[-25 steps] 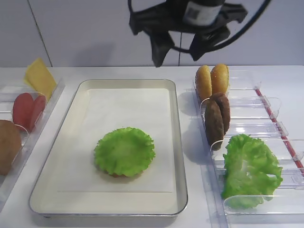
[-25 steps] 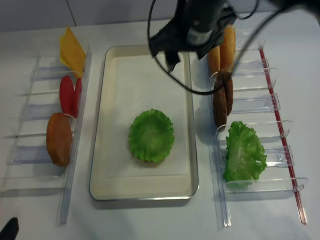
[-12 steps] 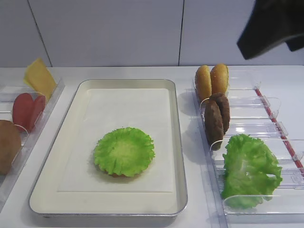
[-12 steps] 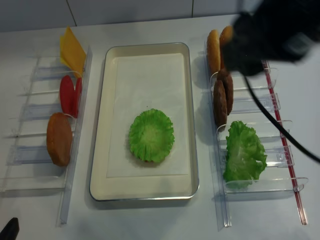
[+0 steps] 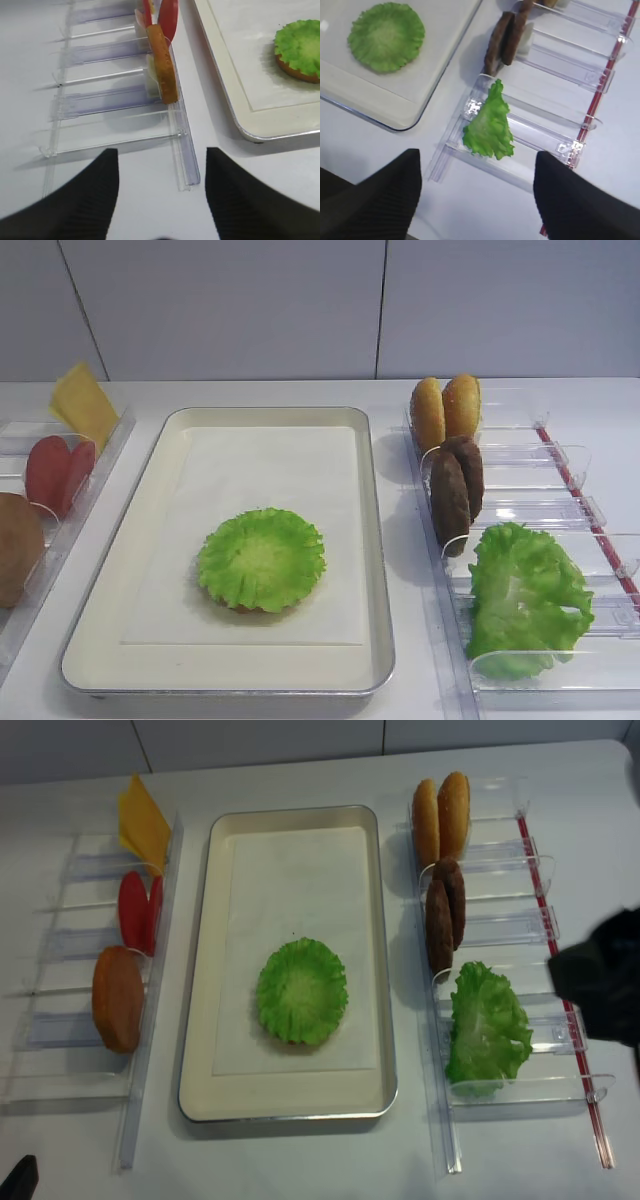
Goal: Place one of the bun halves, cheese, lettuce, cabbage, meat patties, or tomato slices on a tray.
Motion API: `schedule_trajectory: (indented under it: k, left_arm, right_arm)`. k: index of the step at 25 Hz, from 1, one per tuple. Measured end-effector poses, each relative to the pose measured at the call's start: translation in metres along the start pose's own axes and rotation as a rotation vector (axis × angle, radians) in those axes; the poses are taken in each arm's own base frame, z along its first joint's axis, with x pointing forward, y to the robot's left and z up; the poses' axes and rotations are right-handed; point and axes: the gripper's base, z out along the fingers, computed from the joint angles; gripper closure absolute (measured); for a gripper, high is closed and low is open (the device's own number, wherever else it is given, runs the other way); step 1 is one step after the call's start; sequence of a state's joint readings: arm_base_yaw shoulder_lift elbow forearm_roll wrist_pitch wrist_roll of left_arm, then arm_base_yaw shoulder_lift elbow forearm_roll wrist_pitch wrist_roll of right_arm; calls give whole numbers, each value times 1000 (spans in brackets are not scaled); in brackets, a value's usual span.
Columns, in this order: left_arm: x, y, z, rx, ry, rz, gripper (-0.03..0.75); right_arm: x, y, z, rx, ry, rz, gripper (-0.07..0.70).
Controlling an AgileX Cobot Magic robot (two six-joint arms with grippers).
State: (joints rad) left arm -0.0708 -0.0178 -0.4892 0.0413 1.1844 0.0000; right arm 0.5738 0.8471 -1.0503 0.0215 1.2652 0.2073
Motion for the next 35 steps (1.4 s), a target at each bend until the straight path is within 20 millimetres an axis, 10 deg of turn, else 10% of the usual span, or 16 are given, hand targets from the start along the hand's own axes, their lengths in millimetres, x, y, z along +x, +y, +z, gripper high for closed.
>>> schedule_trajectory:
  k: [13,23,35]
  left_arm:
    - [0,0,0,0,0,0,355]
    - [0,0,0,0,0,0,355]
    - [0,0,0,0,0,0,355]
  right_arm:
    - [83,-27,-45,200,-295,201,160]
    - [153,-18,-8,299,-420,211,160]
    - [158,-28,23,321,-437,176,160]
